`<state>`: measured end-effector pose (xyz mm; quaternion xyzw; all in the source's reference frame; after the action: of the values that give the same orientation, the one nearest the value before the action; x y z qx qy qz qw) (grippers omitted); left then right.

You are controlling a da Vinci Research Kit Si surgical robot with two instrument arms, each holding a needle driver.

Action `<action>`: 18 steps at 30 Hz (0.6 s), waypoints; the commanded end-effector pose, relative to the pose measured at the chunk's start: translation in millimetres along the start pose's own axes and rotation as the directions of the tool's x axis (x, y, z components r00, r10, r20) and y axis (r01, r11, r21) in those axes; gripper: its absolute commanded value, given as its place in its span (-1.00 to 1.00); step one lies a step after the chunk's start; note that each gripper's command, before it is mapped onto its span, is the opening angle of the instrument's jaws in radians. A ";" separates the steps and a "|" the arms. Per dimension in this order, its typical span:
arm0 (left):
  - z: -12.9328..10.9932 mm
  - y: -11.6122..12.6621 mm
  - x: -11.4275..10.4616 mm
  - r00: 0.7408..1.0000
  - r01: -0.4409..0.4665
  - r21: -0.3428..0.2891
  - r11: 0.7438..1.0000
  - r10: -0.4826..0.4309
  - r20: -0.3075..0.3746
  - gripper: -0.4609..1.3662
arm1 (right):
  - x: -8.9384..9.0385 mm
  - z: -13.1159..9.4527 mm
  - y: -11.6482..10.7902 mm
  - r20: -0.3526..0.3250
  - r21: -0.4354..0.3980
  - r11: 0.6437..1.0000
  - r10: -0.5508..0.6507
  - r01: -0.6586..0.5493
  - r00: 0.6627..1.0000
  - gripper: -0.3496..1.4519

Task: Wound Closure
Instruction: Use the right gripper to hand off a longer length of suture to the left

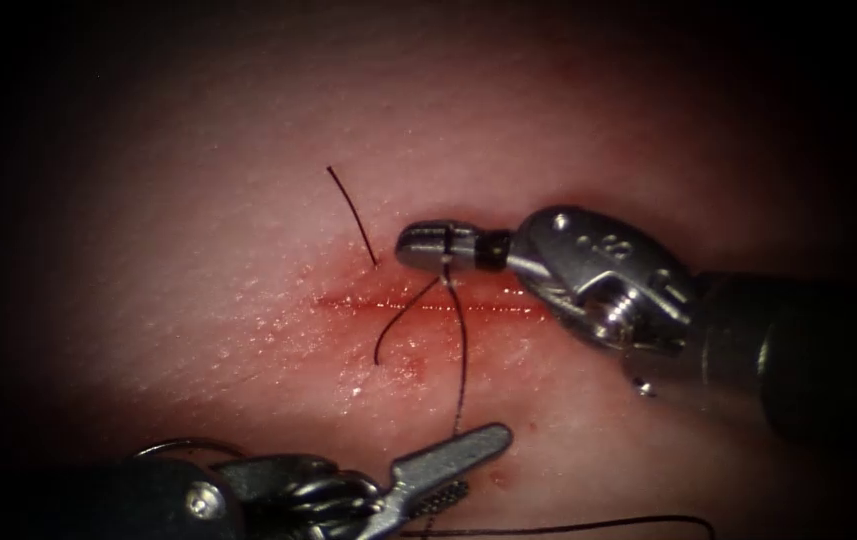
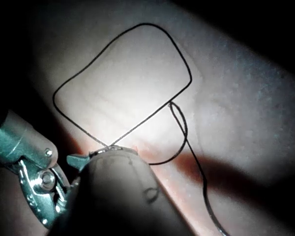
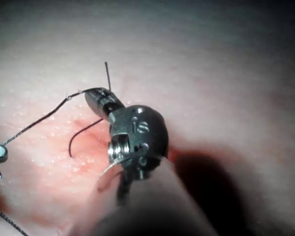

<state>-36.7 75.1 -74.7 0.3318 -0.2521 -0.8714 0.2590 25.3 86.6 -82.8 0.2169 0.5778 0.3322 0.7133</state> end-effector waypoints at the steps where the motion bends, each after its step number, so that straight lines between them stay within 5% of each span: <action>1: 0.0 0.1 0.0 1.000 0.003 -0.001 1.000 -0.003 0.001 -0.25 | 0.0 0.1 0.1 -0.001 -0.003 1.000 0.002 -0.002 1.000 -1.00; 18: 0.2 3.5 0.8 1.000 0.010 -0.053 0.999 -0.010 0.007 -0.30 | -0.5 0.8 2.7 0.003 -0.013 1.000 0.000 0.000 1.000 -1.00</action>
<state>-36.3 72.0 -72.8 0.3236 -0.2287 -0.8797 0.2630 25.5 88.2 -80.3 0.2140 0.5752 0.3344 0.7152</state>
